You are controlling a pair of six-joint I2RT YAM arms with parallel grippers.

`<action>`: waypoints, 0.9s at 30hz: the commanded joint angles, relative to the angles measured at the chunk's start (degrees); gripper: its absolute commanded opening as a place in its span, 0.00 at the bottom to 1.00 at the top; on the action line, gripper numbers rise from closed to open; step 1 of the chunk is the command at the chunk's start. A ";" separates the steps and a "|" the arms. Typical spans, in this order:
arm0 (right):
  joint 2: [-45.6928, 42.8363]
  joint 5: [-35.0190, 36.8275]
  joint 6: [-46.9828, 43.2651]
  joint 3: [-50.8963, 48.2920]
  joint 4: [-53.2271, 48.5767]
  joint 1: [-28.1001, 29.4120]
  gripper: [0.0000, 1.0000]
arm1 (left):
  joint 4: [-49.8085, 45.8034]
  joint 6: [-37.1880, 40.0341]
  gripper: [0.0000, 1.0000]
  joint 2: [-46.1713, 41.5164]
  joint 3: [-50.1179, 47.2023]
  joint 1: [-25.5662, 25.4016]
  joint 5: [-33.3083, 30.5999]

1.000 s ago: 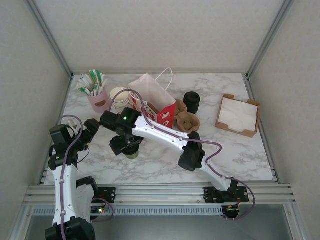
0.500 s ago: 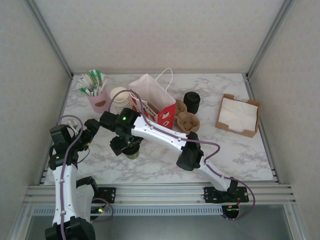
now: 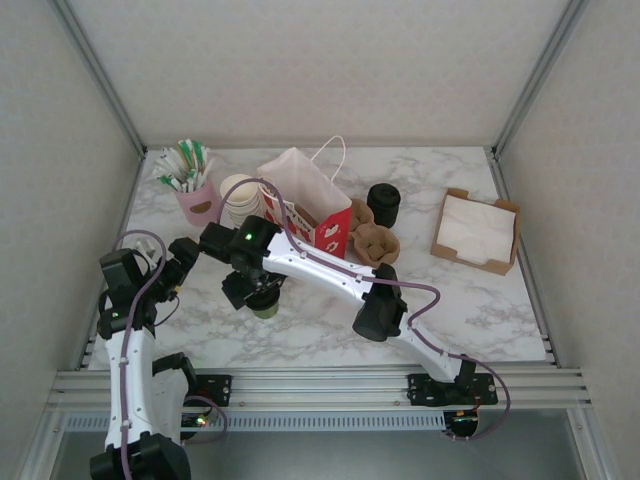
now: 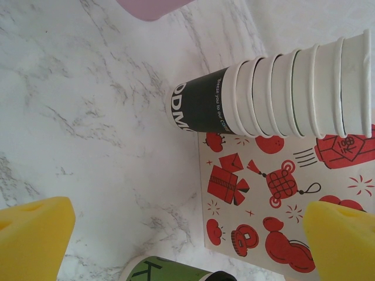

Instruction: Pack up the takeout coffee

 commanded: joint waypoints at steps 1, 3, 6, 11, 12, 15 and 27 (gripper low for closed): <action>-0.16 1.33 -0.33 1.72 -2.00 -0.35 0.87 | 1.22 0.84 1.00 -0.18 -0.57 0.64 1.24; -0.29 1.26 -0.51 1.56 -1.74 -0.40 0.88 | 1.24 0.84 1.00 -0.23 -0.57 0.64 1.29; 0.30 0.63 -1.02 1.59 -1.94 -0.35 0.89 | 1.27 0.80 1.00 -0.21 -0.57 0.64 1.27; 1.10 0.54 -0.95 1.34 -1.89 -0.35 0.89 | 1.29 0.84 1.00 -0.31 -0.61 0.64 1.28; 1.20 0.57 -0.90 1.28 -1.76 -0.35 0.89 | 1.33 0.84 1.00 -0.34 -0.59 0.64 1.30; 1.42 0.93 -1.00 1.23 -1.57 -0.33 0.88 | 1.28 0.84 1.00 -0.35 -0.53 0.64 1.39; 2.16 1.45 -1.23 1.22 -1.01 -0.35 0.84 | 1.35 0.93 1.00 -0.35 -0.56 0.64 1.72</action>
